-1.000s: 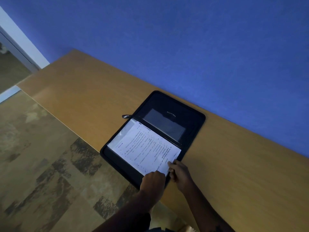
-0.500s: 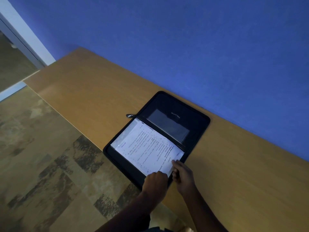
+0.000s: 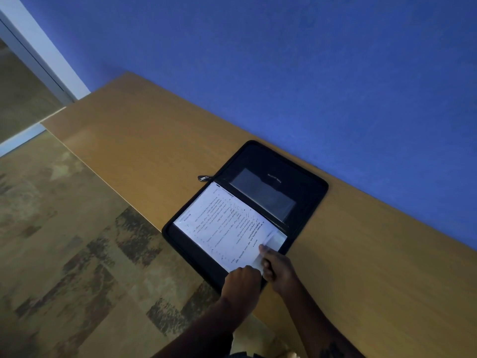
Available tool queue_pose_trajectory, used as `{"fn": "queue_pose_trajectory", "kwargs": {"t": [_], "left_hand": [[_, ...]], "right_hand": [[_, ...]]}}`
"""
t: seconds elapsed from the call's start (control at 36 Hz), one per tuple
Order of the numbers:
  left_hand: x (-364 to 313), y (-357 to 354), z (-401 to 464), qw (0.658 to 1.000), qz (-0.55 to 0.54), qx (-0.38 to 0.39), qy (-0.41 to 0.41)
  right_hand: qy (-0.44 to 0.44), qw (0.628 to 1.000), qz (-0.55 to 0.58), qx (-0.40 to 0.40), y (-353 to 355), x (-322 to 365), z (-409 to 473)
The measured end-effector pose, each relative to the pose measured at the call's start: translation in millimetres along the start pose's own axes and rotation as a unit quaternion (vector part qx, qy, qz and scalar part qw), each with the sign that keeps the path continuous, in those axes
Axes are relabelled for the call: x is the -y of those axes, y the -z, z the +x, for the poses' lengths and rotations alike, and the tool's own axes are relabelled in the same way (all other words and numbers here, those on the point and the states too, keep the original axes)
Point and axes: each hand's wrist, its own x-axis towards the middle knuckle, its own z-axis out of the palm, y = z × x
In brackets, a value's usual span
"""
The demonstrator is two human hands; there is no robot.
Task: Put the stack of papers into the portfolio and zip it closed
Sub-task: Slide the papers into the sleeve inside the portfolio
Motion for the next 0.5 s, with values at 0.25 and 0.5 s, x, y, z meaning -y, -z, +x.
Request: {"fn": "queue_pose_trajectory", "kwargs": {"t": [0.25,0.5], "left_hand": [[-8.3,2.5,-3.4,1.0,-0.008,0.01,0.018],[-7.7,-1.8,-2.0,1.0,-0.008,0.024,0.016]], "right_hand": [[-0.011,1.0,0.01,0.012,-0.6,-4.4,0.0],[-0.02,1.0,0.005,0.001,-2.3,-4.1,-2.6]]}}
